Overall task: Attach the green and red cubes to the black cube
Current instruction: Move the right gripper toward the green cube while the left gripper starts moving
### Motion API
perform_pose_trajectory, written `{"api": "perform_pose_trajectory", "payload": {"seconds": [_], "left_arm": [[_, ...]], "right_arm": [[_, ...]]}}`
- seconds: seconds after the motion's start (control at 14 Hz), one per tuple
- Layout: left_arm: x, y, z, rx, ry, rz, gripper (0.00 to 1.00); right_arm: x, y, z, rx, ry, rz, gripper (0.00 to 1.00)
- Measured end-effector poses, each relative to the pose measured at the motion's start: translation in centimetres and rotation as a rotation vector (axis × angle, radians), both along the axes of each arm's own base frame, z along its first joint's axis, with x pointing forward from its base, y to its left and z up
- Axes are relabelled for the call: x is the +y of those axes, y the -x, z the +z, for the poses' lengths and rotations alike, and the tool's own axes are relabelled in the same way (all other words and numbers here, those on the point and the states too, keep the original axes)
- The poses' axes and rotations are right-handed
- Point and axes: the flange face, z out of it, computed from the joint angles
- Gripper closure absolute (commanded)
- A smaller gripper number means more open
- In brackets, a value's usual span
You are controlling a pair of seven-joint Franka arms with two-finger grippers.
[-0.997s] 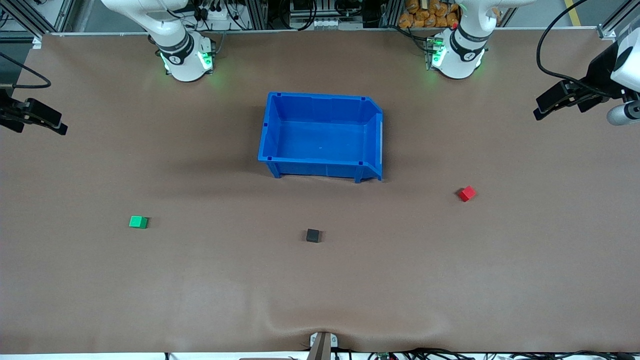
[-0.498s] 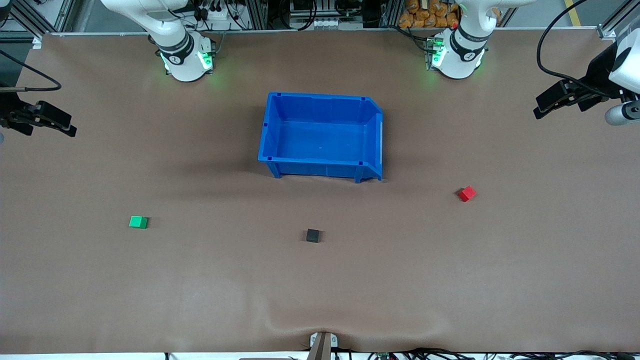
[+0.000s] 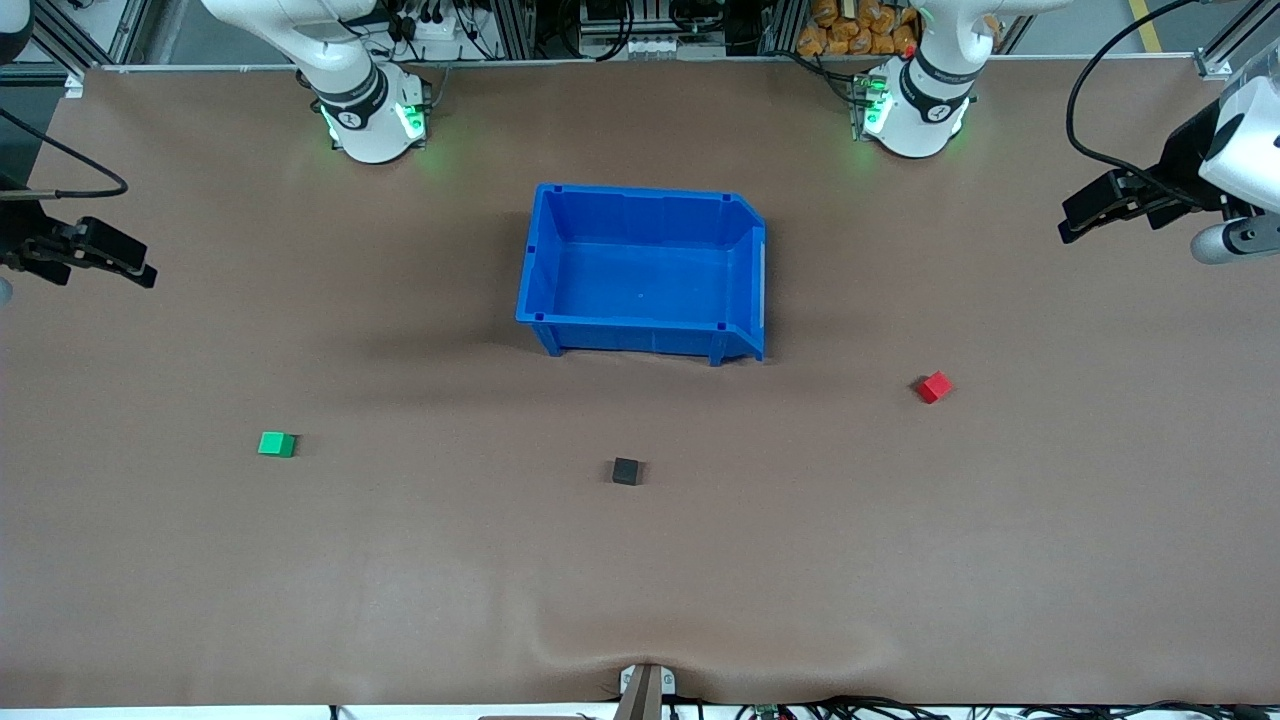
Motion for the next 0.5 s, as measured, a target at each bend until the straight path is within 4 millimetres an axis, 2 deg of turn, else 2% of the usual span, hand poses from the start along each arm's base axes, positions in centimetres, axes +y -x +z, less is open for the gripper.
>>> {"api": "perform_pose_trajectory", "payload": {"seconds": [0.21,0.5], "left_arm": [[-0.69,-0.02,-0.37,0.008,-0.001,-0.013,0.0],[-0.57,-0.27,-0.78,0.016,-0.001,-0.01,0.0]], "right_arm": [[-0.06,-0.17,0.09,-0.01,-0.014,-0.004,0.0],[0.12,-0.53,-0.46,-0.004,-0.035,-0.006,0.0]]}}
